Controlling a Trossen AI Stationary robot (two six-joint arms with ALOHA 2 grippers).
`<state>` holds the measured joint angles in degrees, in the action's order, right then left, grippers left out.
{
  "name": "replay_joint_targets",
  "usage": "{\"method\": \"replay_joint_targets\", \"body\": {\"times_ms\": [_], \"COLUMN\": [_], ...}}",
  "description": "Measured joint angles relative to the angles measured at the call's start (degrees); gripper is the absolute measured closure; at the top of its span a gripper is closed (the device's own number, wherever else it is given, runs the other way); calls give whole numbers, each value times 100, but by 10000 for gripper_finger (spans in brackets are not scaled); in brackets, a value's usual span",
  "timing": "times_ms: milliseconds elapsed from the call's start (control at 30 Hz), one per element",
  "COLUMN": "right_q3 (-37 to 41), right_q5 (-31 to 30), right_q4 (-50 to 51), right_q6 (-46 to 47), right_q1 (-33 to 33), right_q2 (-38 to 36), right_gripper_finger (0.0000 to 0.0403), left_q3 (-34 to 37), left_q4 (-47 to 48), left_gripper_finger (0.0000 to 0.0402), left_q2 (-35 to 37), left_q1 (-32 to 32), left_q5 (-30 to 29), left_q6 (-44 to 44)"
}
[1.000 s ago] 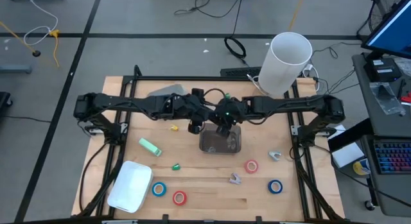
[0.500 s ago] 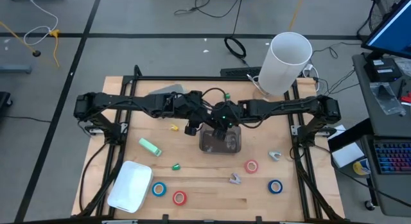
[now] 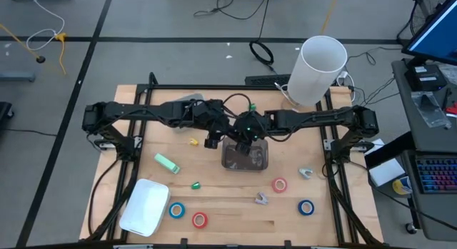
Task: Pick and place Stapler, Stapler remover, tape
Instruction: Put the black stapler into the gray bin
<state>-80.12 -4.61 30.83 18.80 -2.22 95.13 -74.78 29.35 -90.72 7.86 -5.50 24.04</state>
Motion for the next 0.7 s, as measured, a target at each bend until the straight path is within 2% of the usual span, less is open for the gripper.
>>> {"method": "replay_joint_targets", "body": {"times_ms": [500,600,700], "right_q3": [4,4,4], "right_q5": [55,103,155], "right_q4": [-312,-308,-293], "right_q6": [-36,-82,-229], "right_q1": [4,12,23], "right_q2": [35,35,35], "right_gripper_finger": [274,274,274], "left_q3": [7,9,13], "left_q4": [15,46,83], "left_gripper_finger": [162,184,228], "left_q2": [0,0,-7], "left_q1": [0,2,0], "left_q5": [193,386,717], "left_q6": [-243,-423,-425]}}
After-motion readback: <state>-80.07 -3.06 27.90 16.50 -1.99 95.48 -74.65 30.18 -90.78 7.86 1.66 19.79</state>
